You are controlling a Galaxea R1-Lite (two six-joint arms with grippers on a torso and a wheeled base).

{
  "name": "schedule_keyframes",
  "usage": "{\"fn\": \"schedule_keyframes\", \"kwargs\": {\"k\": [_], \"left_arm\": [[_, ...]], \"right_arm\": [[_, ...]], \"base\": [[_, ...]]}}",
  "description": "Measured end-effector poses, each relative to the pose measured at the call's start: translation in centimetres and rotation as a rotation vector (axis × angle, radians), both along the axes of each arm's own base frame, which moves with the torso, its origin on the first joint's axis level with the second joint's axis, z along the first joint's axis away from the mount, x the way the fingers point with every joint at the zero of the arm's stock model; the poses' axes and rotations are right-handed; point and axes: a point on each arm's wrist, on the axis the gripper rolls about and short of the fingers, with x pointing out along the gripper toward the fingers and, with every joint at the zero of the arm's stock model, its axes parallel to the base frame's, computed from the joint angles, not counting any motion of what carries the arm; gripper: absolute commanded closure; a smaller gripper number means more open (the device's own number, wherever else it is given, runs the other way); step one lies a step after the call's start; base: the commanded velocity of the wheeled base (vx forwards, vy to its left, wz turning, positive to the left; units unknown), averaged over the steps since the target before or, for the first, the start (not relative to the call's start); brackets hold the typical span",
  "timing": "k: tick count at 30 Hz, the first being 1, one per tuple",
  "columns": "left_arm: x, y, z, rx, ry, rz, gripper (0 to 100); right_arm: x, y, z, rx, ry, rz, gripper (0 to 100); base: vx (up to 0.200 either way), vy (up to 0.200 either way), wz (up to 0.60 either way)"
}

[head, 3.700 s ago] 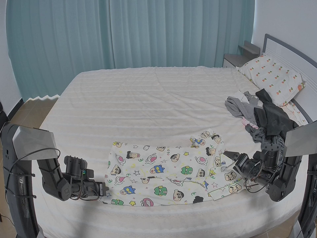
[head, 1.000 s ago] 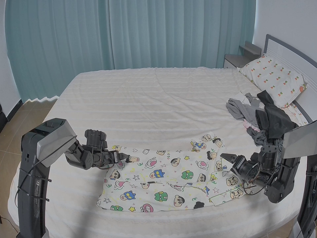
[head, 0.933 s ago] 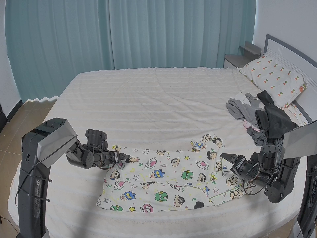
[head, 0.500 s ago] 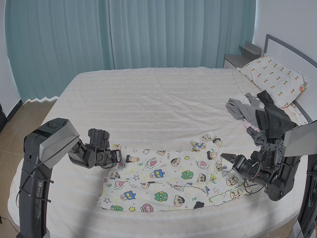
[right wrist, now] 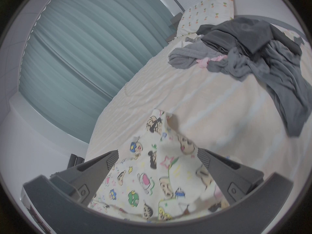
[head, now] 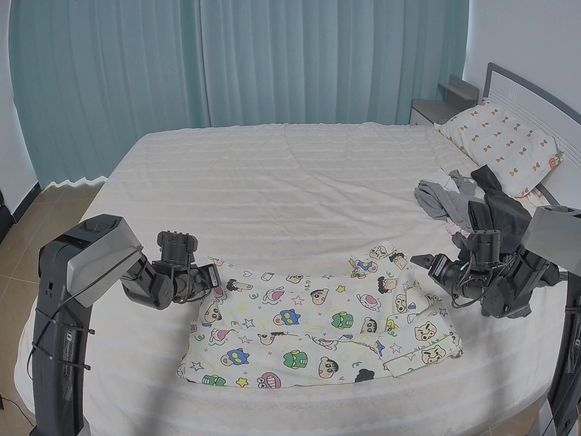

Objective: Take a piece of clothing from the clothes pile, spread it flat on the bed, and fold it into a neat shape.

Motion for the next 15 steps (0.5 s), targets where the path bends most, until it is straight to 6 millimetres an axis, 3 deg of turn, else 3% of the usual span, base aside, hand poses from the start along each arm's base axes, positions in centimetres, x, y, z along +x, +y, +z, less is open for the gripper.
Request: {"fn": "schedule_keyframes", "kwargs": {"k": [15], "left_arm": [[-0.4,0.9,1.8,0.005,-0.046,0.091,100]], "right_arm": [[4.9,0.4,-3.2,-0.079,0.046,0.052,0]], "base": [[0.0,0.0,0.0]]}}
